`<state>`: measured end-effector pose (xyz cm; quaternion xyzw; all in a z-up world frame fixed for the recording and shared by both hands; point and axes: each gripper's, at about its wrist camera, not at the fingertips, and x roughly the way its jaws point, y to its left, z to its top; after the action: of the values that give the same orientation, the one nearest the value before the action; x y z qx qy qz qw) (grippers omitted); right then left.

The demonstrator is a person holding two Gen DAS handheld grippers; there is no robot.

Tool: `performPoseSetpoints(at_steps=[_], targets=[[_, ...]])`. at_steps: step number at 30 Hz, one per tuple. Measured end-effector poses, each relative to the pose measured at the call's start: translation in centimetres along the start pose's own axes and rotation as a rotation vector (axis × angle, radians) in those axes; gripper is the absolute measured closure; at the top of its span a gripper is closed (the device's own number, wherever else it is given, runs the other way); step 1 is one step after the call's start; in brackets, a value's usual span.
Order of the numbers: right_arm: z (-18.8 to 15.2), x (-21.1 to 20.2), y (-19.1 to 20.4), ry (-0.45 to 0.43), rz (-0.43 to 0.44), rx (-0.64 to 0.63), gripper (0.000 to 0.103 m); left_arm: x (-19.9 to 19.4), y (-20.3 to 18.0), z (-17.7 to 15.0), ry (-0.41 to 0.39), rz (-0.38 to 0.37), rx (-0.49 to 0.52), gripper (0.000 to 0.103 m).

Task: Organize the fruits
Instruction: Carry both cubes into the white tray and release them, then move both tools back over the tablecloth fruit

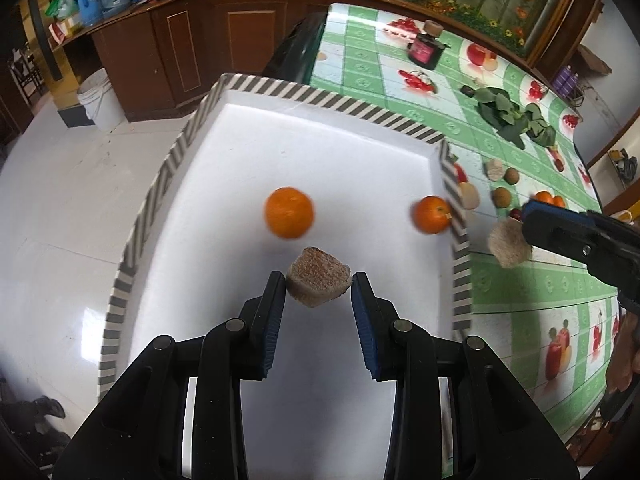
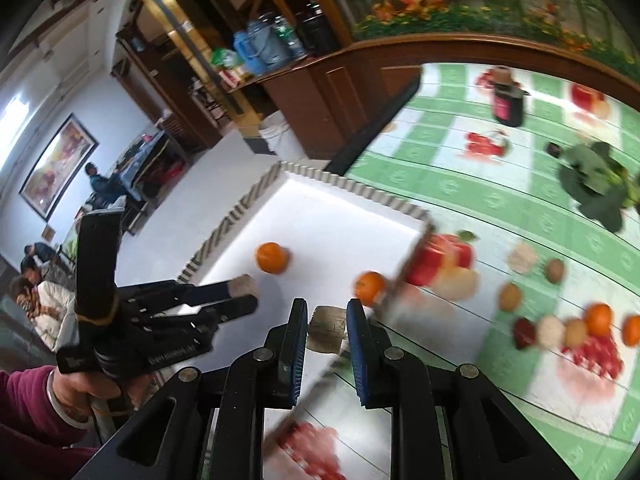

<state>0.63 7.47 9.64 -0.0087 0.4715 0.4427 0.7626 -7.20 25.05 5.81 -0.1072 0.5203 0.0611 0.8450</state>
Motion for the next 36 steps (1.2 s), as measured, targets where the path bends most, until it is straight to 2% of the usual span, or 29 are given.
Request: performPoseSetpoints(at_steps=[7, 21, 27, 29, 31, 36], targets=[[0.6, 4.3, 1.1, 0.049, 0.050, 0.007, 0.084, 0.3, 2.0, -0.2, 0.011, 0.021, -0.014, 0.069], [-0.2, 8.2, 0.8, 0.122, 0.033, 0.034, 0.084, 1.6, 2.5, -0.1, 0.029, 0.039, 0.006, 0.069], [-0.4, 8.6, 0.2, 0.138, 0.028, 0.050, 0.083, 2.0, 2.4, 0.0, 0.023, 0.043, 0.001, 0.069], [-0.5, 8.5, 0.0, 0.137, 0.030, 0.055, 0.083, 2.0, 2.4, 0.0, 0.021, 0.032, -0.011, 0.065], [-0.6, 8.1, -0.1, 0.126, 0.019, 0.046, 0.083, 2.0, 2.5, 0.1, 0.017, 0.024, -0.020, 0.055], [-0.5, 6.6, 0.1, 0.087, 0.040, 0.045, 0.077, 1.5, 2.4, 0.1, 0.007, 0.040, -0.019, 0.055]])
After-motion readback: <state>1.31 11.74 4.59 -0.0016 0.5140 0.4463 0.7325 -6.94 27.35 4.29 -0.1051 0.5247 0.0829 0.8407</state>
